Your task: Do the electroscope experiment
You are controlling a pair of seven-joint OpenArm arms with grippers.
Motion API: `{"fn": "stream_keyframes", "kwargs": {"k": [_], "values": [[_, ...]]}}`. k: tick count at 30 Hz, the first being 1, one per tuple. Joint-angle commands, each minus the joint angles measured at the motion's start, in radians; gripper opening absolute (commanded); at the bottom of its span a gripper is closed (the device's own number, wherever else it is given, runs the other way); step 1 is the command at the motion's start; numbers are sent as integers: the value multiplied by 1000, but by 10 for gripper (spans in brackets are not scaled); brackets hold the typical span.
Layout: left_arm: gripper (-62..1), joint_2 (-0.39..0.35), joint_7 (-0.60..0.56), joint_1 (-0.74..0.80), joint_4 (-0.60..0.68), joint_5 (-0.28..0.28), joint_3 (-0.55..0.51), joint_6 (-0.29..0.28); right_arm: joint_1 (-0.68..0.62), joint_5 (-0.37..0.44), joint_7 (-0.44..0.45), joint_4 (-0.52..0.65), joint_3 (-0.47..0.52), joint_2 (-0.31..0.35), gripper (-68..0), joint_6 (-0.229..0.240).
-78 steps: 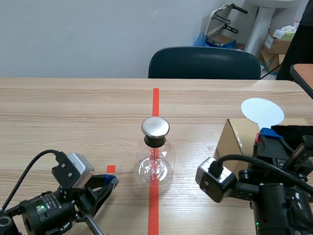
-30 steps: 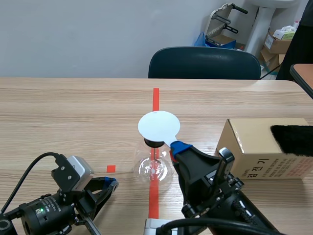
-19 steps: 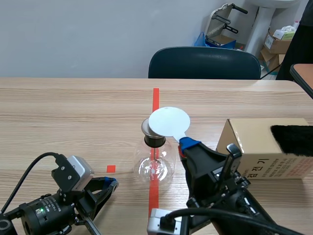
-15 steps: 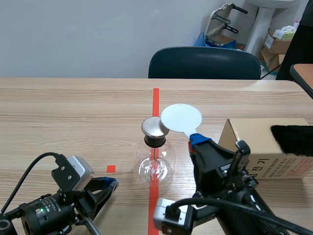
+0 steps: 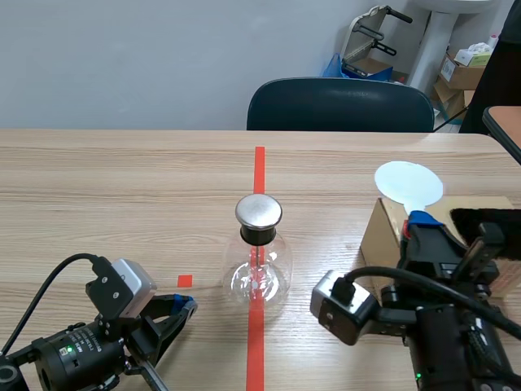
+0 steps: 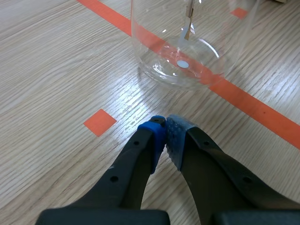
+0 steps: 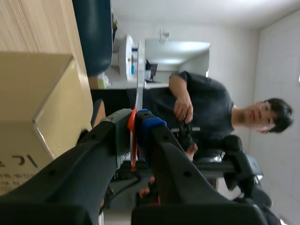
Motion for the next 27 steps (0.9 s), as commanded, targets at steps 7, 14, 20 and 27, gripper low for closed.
{"fn": "stream_keyframes", "kwargs": {"k": [7, 14, 20, 27], "values": [[-569, 8, -14, 0, 13, -6, 2, -2, 1, -2, -102, 24, 6, 8, -665, -10], [-569, 8, -14, 0, 13, -6, 2, -2, 1, -2, -117, 24, 6, 8, -665, -10], [-569, 8, -14, 0, 13, -6, 2, -2, 1, -2, -67, 24, 6, 8, -665, -10], [-569, 8, -14, 0, 13, -6, 2, -2, 1, -2, 103, 24, 6, 8, -665, -10]]}}
